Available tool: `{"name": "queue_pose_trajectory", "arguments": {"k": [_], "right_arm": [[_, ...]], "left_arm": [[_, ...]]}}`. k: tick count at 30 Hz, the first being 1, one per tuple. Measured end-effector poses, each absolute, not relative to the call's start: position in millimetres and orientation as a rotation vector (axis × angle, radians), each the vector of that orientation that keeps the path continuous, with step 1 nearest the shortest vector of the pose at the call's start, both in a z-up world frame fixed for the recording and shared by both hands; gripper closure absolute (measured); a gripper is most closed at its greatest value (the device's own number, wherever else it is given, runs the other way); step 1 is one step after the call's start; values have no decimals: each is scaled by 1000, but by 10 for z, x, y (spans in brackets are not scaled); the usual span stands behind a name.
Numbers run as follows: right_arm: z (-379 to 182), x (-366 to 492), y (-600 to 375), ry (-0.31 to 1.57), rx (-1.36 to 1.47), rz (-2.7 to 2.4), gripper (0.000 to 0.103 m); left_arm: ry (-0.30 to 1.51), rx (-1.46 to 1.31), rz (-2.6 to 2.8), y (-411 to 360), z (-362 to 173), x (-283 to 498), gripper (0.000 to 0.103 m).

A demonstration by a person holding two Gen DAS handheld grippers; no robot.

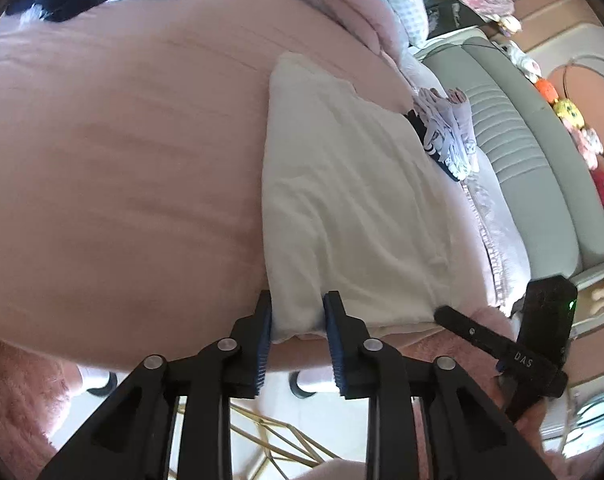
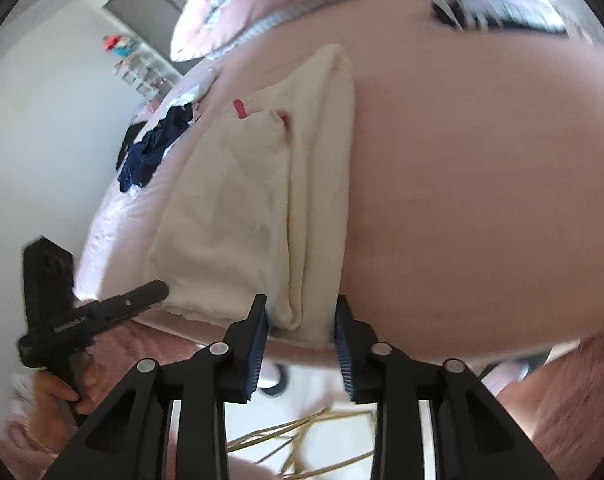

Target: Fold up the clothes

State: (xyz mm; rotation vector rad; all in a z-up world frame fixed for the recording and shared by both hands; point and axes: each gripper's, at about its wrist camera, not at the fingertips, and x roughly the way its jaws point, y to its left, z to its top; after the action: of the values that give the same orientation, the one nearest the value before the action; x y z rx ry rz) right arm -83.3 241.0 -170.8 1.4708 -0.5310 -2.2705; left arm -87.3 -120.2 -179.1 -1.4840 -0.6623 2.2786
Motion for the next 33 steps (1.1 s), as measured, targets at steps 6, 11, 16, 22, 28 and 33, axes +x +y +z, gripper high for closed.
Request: {"name": "queue_pose_trajectory", "arguments": {"k": [6, 11, 16, 22, 28, 33], "right_arm": [[-1662, -867, 2395, -477, 1489, -2300, 48], [-1854, -874, 2327, -590, 1560, -2144, 46], [-2067, -946, 2131, -713, 1569, -1963, 44], [-1943, -1025, 2184, -923, 1485, -2043, 40], [-1825, -1061, 2057, -696, 1477, -2264, 77], [-1452, -1175, 2308, -520, 1360, -2471, 81]], "left_arm": [[-693, -1443, 2342, -1239, -1819, -971, 50], [-626, -1423, 2321, -1072, -1862, -1007, 76], [-708, -1436, 2285, -1131, -1905, -1054, 77], [-647, -1414, 2315, -983, -1813, -1070, 81], [-590, -1435, 2286, -874, -1787, -1081, 85], [-515, -1465, 2105, -452, -1692, -1026, 87]]}}
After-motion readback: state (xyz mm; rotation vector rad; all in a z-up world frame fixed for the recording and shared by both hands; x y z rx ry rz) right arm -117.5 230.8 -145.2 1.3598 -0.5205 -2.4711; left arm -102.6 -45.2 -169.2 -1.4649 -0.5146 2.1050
